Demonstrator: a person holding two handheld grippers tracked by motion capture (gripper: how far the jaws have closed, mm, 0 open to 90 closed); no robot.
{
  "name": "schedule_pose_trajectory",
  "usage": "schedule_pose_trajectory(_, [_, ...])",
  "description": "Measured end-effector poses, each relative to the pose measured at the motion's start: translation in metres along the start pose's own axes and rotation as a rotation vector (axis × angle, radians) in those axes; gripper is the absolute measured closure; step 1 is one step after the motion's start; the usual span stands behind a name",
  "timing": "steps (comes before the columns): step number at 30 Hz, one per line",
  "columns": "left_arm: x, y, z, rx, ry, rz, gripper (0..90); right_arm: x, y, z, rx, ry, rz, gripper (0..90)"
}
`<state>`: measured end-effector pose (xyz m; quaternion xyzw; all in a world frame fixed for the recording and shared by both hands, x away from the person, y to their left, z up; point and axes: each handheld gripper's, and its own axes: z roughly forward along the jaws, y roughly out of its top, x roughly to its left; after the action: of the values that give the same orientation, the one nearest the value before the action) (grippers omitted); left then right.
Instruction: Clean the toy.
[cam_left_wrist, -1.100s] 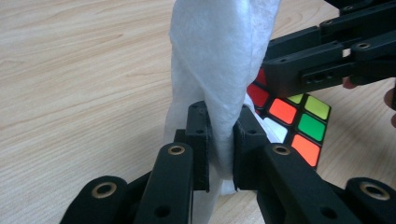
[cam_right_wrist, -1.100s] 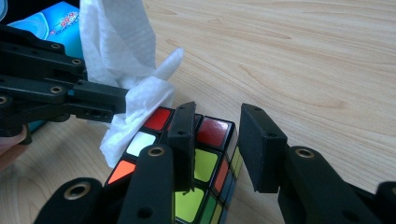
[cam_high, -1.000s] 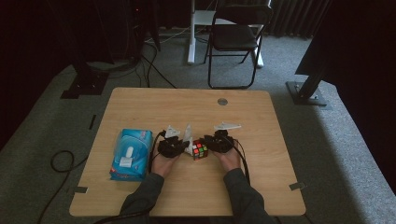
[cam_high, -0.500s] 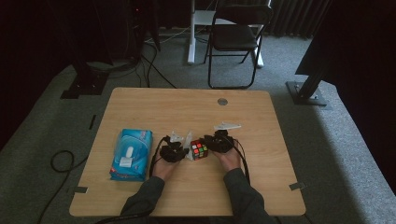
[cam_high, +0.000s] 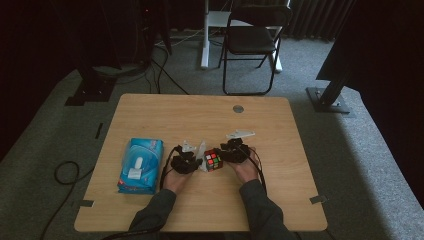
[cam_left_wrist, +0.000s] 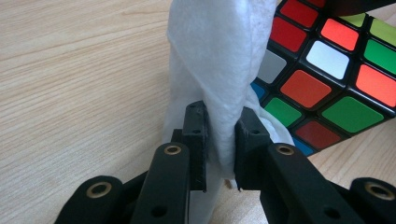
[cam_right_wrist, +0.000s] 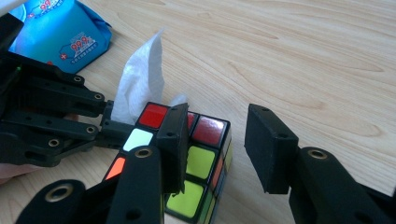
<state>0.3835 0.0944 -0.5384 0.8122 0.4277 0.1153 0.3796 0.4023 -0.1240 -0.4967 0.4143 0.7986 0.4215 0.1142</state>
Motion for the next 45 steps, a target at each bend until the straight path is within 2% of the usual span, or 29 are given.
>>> schedule_pose_trajectory(6, [0.0,-0.001,-0.001,0.0,-0.005,-0.001,77.2,0.004,-0.004,-0.006,0.021,0.007,-0.004,62.3])
schedule_pose_trajectory(11, [0.0,-0.001,-0.001,0.0,-0.006,-0.002,77.1,0.004,-0.004,-0.007,0.031,0.026,0.014,64.8])
schedule_pose_trajectory(16, [0.0,-0.002,-0.001,-0.001,-0.005,-0.004,76.9,0.005,-0.006,-0.009,0.051,0.019,0.01,65.8])
schedule_pose_trajectory(24, [-0.002,-0.001,-0.001,0.002,-0.008,0.003,76.9,0.001,-0.007,-0.009,0.047,0.04,0.049,71.2])
schedule_pose_trajectory(35, [-0.009,0.002,0.002,0.006,-0.021,0.019,76.9,-0.022,-0.016,-0.012,0.013,0.111,0.215,70.8])
schedule_pose_trajectory(38, [-0.011,0.003,0.003,0.005,-0.026,0.023,76.7,-0.026,-0.017,-0.014,0.008,0.111,0.244,70.8])
schedule_pose_trajectory(41, [-0.012,0.004,0.004,0.005,-0.028,0.023,76.6,-0.027,-0.016,-0.015,0.008,0.084,0.236,70.8])
schedule_pose_trajectory(45, [-0.013,0.005,0.004,0.005,-0.032,0.028,76.6,-0.033,-0.017,-0.015,0.003,0.106,0.273,70.8])
